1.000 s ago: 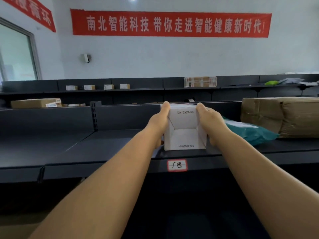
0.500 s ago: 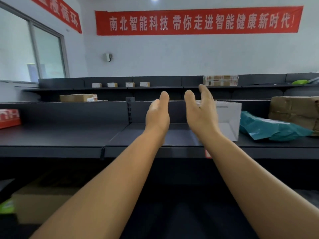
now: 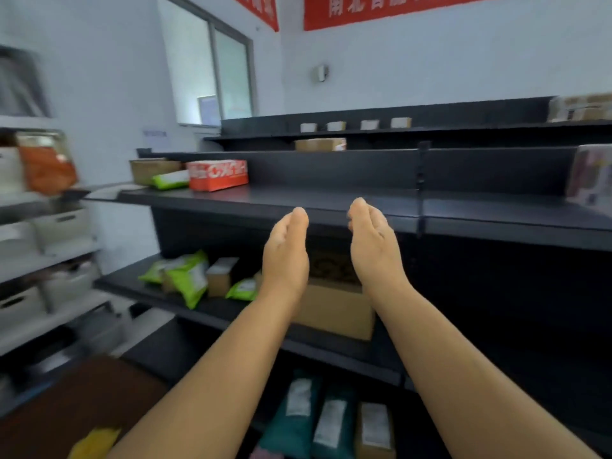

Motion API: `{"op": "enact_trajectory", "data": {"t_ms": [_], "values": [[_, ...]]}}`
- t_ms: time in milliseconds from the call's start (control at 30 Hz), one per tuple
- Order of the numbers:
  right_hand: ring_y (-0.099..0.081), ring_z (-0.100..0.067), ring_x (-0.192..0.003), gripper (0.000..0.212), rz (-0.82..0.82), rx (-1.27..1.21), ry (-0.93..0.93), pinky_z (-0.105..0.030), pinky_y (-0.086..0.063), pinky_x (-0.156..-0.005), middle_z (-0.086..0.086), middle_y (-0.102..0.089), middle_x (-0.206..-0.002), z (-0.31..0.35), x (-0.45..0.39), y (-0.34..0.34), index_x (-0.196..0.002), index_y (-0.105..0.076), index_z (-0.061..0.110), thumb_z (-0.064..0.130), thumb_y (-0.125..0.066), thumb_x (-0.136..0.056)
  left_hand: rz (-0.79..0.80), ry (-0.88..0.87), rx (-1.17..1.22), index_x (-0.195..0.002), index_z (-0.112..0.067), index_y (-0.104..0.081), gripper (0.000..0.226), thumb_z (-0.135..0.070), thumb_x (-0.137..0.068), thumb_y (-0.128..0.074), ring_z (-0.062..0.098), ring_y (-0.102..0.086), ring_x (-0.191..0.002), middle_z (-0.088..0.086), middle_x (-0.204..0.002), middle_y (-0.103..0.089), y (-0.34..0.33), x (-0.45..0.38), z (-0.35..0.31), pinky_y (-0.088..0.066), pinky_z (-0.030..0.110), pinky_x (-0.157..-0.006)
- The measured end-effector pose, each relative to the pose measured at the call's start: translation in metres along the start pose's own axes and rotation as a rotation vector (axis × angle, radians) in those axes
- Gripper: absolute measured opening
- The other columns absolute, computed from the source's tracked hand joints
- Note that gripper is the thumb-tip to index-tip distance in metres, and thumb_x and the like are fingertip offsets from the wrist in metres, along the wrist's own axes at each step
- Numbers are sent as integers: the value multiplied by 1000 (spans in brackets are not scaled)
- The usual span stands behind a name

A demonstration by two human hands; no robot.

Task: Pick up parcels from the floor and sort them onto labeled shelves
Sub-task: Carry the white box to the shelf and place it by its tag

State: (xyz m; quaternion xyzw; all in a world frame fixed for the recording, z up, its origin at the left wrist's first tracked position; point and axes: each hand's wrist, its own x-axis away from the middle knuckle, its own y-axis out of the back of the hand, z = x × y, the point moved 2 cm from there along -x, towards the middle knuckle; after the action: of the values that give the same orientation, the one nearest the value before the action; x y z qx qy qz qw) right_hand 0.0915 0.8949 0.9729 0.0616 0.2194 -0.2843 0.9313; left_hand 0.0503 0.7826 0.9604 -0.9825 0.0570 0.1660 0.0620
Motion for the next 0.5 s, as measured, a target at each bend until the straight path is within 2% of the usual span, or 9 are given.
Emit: {"op": "enact_trajectory", "data": {"t_ms": [100, 200, 233, 300, 333, 367, 433, 500], "values": [[-51, 25, -63, 26, 76, -24, -77, -5, -40, -49, 19, -58, -87, -11, 29, -64, -104, -56, 33, 49, -37, -96, -96, 22, -35, -134, -23, -56, 51, -54, -95, -43, 12, -53, -126, -6, -135, -58, 73, 8, 12, -40, 30, -98], [-56, 12, -78, 22, 178, -72, -145, -12, -41, -55, 19, -59, -90, -18, 62, -129, -89, -55, 38, 49, -37, -97, -186, 57, -58, -128, -29, -59, 46, -55, -92, -44, 13, -53, -128, -10, -133, -59, 144, 20, 24, -41, 31, -99], [-58, 5, -86, 27, 213, -81, -162, -17, -43, -60, 14, -62, -92, -21, 73, -149, -90, -58, 34, 48, -37, -98, -215, 65, -70, -132, -27, -57, 52, -56, -91, -44, 13, -52, -129, -9, -136, -58, 167, 25, 26, -41, 32, -102], [-58, -5, -95, 45, 289, -92, -197, -28, -48, -79, -7, -65, -106, -26, 97, -187, -100, -62, 11, 47, -36, -98, -296, 91, -101, -141, -22, -52, 59, -56, -94, -42, 14, -52, -128, -4, -140, -56, 210, 34, 33, -40, 33, -102], [-58, -5, -94, 47, 328, -105, -207, -25, -42, -85, -10, -62, -112, -27, 109, -206, -100, -60, 6, 47, -35, -99, -344, 108, -113, -141, -20, -52, 57, -54, -96, -42, 14, -54, -125, -3, -137, -57, 231, 39, 36, -41, 33, -100], [-57, -3, -92, 46, 372, -117, -216, -21, -39, -85, -10, -60, -116, -30, 120, -223, -97, -58, 7, 47, -35, -99, -391, 122, -121, -138, -20, -53, 54, -53, -97, -42, 13, -55, -121, -4, -132, -58, 252, 45, 39, -41, 32, -99], [-55, -7, -98, 45, 463, -134, -241, -21, -38, -86, -11, -58, -118, -35, 142, -257, -103, -54, 6, 46, -35, -99, -490, 149, -135, -125, -25, -59, 42, -51, -97, -44, 10, -58, -114, -9, -117, -62, 291, 58, 46, -43, 32, -97], [-57, -9, -97, 44, 536, -129, -267, -21, -42, -74, -6, -62, -110, -42, 162, -289, -100, -58, 11, 48, -35, -99, -587, 176, -146, -104, -33, -61, 26, -52, -97, -45, 9, -60, -110, -15, -107, -63, 325, 73, 54, -44, 32, -97]]}}
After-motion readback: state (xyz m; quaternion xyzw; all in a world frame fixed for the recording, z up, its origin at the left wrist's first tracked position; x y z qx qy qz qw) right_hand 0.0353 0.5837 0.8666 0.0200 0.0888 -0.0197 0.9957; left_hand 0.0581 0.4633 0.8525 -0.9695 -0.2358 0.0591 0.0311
